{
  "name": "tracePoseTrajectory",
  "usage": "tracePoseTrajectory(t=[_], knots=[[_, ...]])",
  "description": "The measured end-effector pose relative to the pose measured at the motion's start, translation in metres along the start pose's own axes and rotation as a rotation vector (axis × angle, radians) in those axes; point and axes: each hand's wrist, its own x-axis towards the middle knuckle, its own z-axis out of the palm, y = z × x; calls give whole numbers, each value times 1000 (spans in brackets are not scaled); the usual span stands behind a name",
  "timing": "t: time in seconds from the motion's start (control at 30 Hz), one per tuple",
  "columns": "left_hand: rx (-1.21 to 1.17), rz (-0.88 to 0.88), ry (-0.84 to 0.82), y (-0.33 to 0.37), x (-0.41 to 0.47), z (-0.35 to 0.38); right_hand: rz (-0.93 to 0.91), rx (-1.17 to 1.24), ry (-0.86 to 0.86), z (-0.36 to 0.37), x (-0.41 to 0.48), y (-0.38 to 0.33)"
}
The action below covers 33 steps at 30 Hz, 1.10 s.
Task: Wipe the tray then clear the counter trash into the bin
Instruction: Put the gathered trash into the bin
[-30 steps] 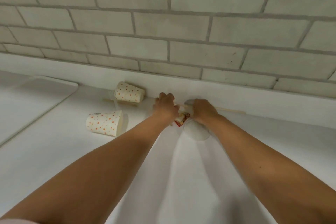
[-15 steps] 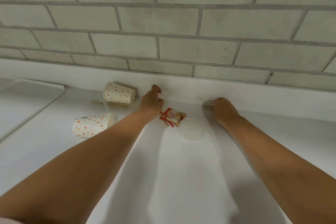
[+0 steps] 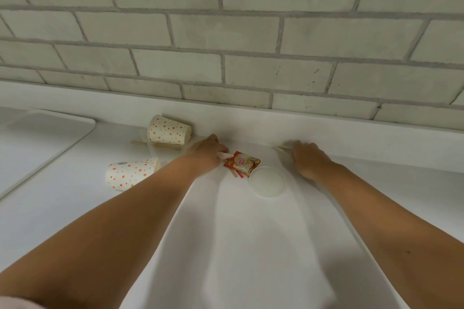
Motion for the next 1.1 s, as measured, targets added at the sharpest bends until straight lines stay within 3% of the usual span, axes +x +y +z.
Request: tracePoseTrajectory(t=[0.23,0.37,0.53,0.7,0.8,0.93,1.1], knots=[[152,48,-63,4,-19,-18,-230,226,-15,-6,3,-50],[144,16,-202,1,-29,-17,-222,191,-189,1,4,-63],[66,-64,-349,0,-48,-15,-216,171,-210,1,3,-80],[57,-33,-408,6,-75,-14,-213,120,-207,7,-6,-97],[28,7,-376,8,-94,-9,-209,83,-151,10,-12,-105],[-38,-50,-257,8,-123,-5,-170,174,-71,8,-23,-114],[-96,-109,-235,10,-157,-5,-167,219,-69,3,-42,-124]])
